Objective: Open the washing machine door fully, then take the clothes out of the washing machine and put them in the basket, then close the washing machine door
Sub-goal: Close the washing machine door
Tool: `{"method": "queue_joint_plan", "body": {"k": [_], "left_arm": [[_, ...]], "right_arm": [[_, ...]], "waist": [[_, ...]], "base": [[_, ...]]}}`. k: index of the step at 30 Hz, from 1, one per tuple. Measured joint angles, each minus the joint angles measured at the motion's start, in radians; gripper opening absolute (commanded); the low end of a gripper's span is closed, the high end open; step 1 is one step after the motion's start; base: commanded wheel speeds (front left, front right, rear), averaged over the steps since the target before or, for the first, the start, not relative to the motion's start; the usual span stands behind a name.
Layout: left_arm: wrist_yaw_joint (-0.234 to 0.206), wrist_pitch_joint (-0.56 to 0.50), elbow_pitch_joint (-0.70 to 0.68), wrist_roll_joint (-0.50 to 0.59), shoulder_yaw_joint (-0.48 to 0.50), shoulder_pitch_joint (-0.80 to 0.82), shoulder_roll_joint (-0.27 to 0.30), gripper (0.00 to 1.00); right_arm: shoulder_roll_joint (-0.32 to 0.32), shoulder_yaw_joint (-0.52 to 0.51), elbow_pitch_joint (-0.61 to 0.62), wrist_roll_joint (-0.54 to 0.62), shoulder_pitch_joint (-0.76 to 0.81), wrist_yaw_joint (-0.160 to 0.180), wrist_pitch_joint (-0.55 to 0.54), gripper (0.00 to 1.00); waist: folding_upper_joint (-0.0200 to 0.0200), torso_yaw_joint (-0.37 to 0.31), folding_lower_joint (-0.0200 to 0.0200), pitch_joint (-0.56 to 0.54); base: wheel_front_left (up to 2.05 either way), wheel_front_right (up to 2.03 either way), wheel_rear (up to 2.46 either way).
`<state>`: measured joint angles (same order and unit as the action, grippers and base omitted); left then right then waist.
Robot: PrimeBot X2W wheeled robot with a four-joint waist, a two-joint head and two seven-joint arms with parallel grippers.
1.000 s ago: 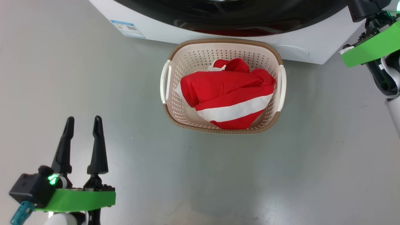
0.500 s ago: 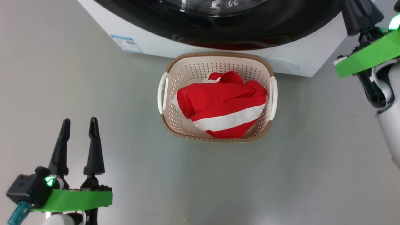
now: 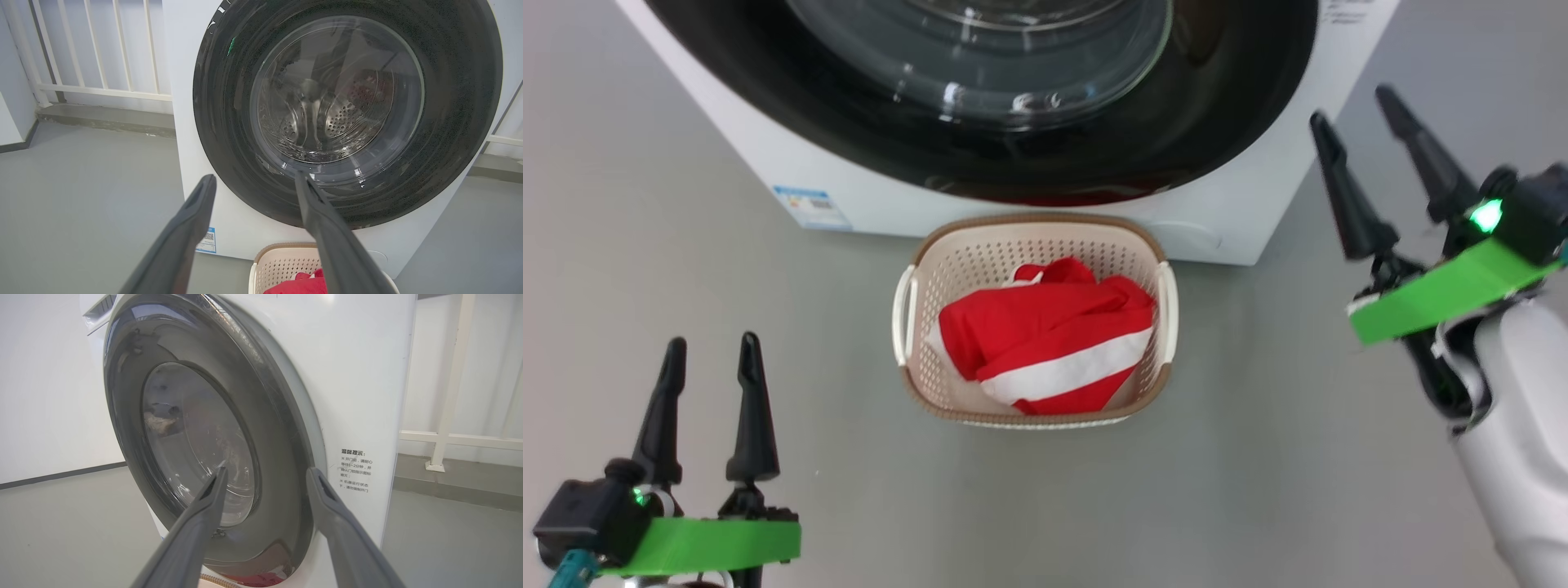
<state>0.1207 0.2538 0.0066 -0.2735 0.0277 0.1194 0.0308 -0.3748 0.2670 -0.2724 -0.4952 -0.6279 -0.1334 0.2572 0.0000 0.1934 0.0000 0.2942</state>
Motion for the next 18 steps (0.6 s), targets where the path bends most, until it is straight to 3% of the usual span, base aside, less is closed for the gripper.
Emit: {"method": "queue_joint_plan", "body": {"k": [18], "left_arm": [[0.007,0.0,0.026,-0.058,-0.011,-0.083,0.035,1.0]], "right_arm": [[0.09,-0.082,0.065,0.011,0.286,0.0,0.0,1.0]], "waist": [[0.0,-0.141,0.0,-0.161]], "base": [[0.0,0.0,0.0]]}}
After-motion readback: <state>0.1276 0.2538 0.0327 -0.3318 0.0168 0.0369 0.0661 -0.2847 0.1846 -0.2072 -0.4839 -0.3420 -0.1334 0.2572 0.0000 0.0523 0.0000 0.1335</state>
